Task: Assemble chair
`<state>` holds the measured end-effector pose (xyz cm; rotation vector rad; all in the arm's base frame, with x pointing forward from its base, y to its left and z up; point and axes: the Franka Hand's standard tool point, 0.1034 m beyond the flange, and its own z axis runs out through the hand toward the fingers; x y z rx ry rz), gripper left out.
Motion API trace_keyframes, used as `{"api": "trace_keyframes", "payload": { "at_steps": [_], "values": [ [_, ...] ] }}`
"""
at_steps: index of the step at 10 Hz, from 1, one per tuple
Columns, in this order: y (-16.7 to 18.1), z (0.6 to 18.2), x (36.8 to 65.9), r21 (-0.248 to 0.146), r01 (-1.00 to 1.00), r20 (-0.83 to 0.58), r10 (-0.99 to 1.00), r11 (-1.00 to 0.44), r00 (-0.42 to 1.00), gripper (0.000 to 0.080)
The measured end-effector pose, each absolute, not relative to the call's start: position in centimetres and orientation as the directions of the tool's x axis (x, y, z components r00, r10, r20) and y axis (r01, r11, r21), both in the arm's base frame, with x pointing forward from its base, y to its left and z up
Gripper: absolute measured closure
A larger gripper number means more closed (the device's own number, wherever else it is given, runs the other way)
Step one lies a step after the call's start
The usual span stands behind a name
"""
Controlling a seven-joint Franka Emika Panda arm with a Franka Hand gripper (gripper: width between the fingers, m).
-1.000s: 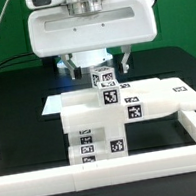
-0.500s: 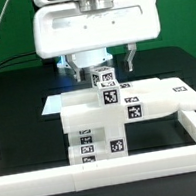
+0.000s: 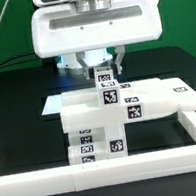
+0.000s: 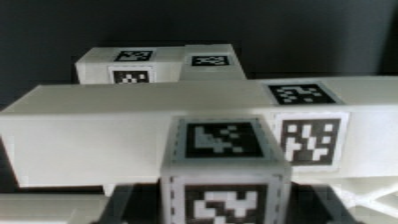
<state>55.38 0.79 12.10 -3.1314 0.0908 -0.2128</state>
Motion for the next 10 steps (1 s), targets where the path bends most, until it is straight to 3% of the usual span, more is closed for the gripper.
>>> {"api": "trace_keyframes", "payload": {
  "at_steps": [10],
  "values": [
    [1.00, 12.09, 55.38, -0.096, -0.620, 0.100, -0.628, -0.778, 0.772, 0.0515]
  ]
}}
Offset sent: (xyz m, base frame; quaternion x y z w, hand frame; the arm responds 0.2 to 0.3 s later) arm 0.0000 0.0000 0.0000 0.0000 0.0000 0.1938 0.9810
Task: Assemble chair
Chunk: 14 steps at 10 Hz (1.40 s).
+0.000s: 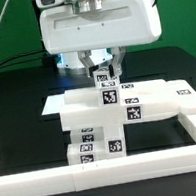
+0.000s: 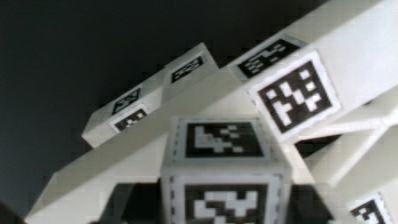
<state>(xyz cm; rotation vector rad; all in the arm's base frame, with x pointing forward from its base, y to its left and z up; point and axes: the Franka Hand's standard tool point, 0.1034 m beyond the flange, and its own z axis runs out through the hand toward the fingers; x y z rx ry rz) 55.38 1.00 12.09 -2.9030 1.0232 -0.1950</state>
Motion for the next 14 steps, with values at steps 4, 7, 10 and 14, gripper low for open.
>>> {"api": "trace_keyframes", "payload": {
  "at_steps": [4, 7, 10, 14],
  "values": [
    [1.1, 12.1, 55.4, -0.116, -0.732, 0.080, -0.741, -0.671, 0.667, 0.0515],
    [1.4, 12.1, 55.5, -0.074, -0.508, 0.092, -0.513, -0.858, 0.854, 0.0252],
    [2.2, 11.8, 55.2, -0.030, -0.212, 0.105, -0.214, -0.977, 0.971, 0.0156],
    [1.8, 11.9, 55.4, 0.028, 0.151, 0.111, 0.153, -0.988, 0.982, 0.0151]
  ]
}}
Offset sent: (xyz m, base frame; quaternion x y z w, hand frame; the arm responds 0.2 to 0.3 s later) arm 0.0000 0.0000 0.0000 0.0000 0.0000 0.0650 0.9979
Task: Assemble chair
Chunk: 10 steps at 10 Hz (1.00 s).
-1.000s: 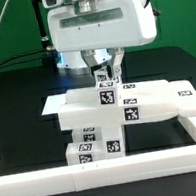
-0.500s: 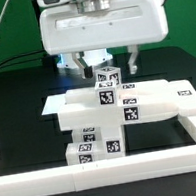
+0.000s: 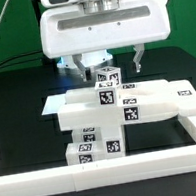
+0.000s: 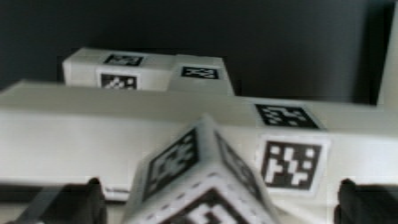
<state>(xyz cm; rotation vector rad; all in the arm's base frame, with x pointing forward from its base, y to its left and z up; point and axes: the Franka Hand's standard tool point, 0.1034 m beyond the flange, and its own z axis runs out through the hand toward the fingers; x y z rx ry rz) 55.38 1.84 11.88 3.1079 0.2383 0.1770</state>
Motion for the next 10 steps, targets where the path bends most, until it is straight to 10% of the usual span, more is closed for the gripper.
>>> {"api": "trace_keyframes", "payload": {
  "at_steps": [4, 6, 10],
  "values": [
    [1.67, 11.77, 55.30, 0.041, 0.243, 0.107, 0.246, -0.969, 0.963, 0.0272],
    [1.71, 11.75, 55.29, 0.025, 0.119, 0.112, 0.121, -0.993, 0.986, 0.0517],
    [1.74, 11.72, 55.28, -0.004, -0.122, 0.114, -0.122, -0.993, 0.986, 0.0516]
  ]
}}
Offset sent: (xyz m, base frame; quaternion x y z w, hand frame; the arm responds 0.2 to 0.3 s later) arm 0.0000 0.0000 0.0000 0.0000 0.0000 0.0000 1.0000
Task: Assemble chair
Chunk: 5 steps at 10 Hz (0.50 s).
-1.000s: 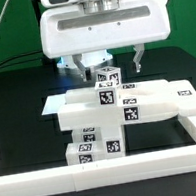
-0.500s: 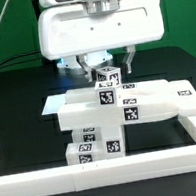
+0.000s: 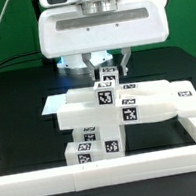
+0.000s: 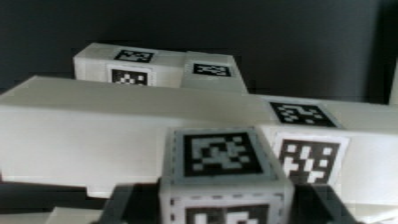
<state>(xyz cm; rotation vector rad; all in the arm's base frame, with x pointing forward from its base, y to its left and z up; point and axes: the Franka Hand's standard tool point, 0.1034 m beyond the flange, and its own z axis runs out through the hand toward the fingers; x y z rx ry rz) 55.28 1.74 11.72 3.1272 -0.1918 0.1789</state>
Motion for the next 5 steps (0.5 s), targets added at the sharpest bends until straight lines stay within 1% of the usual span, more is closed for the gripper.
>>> {"api": "trace_keyframes", "payload": {
  "at_steps": [3, 4, 5],
  "values": [
    [1.66, 11.68, 55.39, -0.047, -0.467, 0.116, -0.469, -0.883, 0.876, 0.0515],
    [1.71, 11.69, 55.40, -0.056, -0.502, 0.112, -0.505, -0.863, 0.856, 0.0515],
    [1.71, 11.68, 55.40, -0.057, -0.507, 0.111, -0.510, -0.860, 0.853, 0.0465]
  ]
}}
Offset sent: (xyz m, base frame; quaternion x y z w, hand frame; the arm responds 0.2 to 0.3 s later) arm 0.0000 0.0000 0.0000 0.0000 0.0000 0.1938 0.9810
